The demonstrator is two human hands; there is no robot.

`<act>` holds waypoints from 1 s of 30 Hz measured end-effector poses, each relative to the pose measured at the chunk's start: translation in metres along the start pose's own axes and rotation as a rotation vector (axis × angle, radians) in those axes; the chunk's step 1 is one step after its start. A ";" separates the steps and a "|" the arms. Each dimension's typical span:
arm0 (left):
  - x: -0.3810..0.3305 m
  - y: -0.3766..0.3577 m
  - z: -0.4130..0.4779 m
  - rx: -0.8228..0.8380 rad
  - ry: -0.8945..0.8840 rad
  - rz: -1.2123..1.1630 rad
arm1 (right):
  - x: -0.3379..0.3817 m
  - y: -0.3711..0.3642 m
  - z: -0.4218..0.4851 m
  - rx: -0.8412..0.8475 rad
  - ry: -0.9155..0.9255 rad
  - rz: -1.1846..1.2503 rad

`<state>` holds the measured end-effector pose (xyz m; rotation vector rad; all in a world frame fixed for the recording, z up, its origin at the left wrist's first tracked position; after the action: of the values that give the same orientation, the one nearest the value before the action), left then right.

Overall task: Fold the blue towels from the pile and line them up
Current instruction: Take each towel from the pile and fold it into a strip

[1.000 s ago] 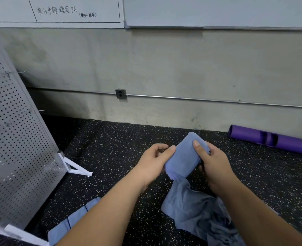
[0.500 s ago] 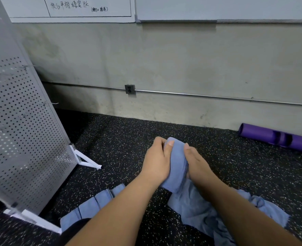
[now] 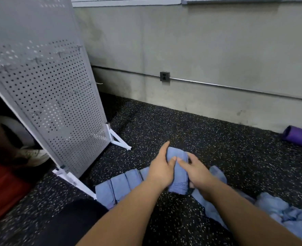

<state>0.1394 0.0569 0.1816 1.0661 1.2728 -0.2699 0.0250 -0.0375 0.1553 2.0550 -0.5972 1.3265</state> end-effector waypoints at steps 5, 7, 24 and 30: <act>0.082 -0.008 -0.014 0.038 0.186 -0.186 | -0.029 -0.034 0.021 0.053 0.066 -0.145; 0.094 -0.013 -0.019 0.114 0.185 -0.217 | -0.041 -0.036 0.030 0.033 0.055 -0.229; 0.217 -0.024 0.017 0.124 0.447 -0.506 | -0.118 -0.114 0.109 0.343 -0.263 -0.130; 0.255 -0.035 0.038 0.073 0.478 -0.382 | -0.152 -0.128 0.153 0.256 -0.341 -0.064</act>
<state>0.2254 0.1052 -0.0596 0.9740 1.9138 -0.3646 0.1467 -0.0476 -0.0637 2.5164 -0.5200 1.0669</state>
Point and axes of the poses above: each hand's wrist, its own z-axis towards the middle knuckle, its own y-axis out of the back of the hand, x = y × z, the point moved 9 cm from there along z, towards the middle knuckle, and after that the axes turned 1 degree about z, right-handed, at the moved point
